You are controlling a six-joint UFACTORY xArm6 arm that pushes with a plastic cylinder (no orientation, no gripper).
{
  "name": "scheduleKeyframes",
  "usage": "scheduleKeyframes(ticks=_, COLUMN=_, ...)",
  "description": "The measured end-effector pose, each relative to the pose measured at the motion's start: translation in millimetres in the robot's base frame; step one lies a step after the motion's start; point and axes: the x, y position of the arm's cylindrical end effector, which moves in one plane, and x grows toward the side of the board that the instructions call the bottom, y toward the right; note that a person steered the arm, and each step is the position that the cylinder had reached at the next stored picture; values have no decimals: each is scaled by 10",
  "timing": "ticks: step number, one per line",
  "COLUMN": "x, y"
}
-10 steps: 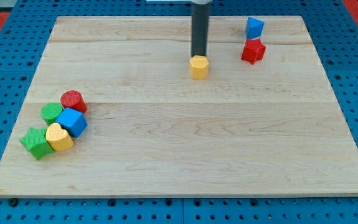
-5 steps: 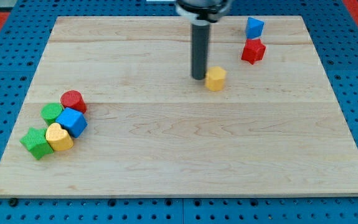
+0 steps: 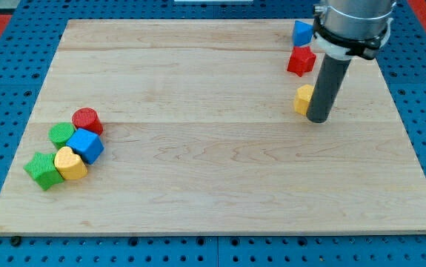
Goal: Move the yellow hexagon below the red star
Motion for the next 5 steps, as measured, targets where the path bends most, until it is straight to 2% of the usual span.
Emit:
scheduleKeyframes(ticks=2, x=-179, y=0)
scheduleKeyframes(ticks=3, x=54, y=-18)
scheduleKeyframes(ticks=4, x=806, y=-409)
scheduleKeyframes(ticks=5, x=1503, y=-1116)
